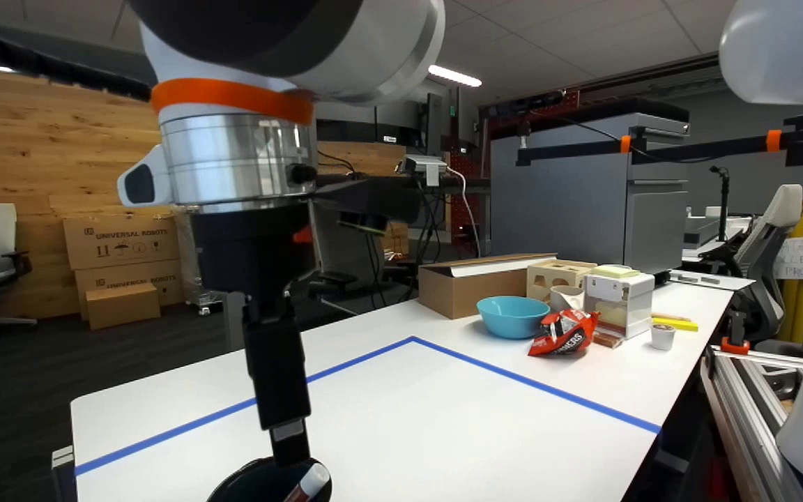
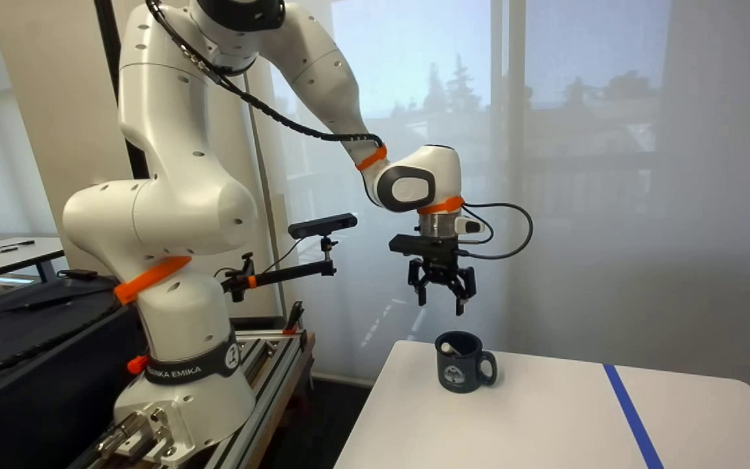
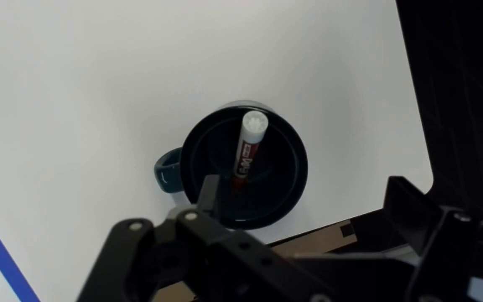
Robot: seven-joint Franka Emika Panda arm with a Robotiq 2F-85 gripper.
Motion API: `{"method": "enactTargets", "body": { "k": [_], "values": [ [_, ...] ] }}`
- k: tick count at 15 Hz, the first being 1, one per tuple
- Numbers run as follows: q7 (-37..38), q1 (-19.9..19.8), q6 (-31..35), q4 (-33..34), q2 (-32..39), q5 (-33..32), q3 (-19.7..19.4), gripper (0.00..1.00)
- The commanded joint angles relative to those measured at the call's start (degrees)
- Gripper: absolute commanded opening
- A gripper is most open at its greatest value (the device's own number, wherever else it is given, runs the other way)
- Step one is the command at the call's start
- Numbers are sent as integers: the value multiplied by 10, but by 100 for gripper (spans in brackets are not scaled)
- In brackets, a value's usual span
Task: Pick up the marker from the cup and put it on the table
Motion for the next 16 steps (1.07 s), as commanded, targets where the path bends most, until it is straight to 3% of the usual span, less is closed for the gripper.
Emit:
{"method": "enactTargets", "body": {
  "k": [1,3,4,16],
  "values": [
    [73,13,-36,72,-109,11,7,100],
    [118,4,-52,107,-145,-9,9,100],
    [84,5,-24,56,-81,-9,10,100],
    [166,-31,-75,146,-181,-35,16,100]
  ]
}}
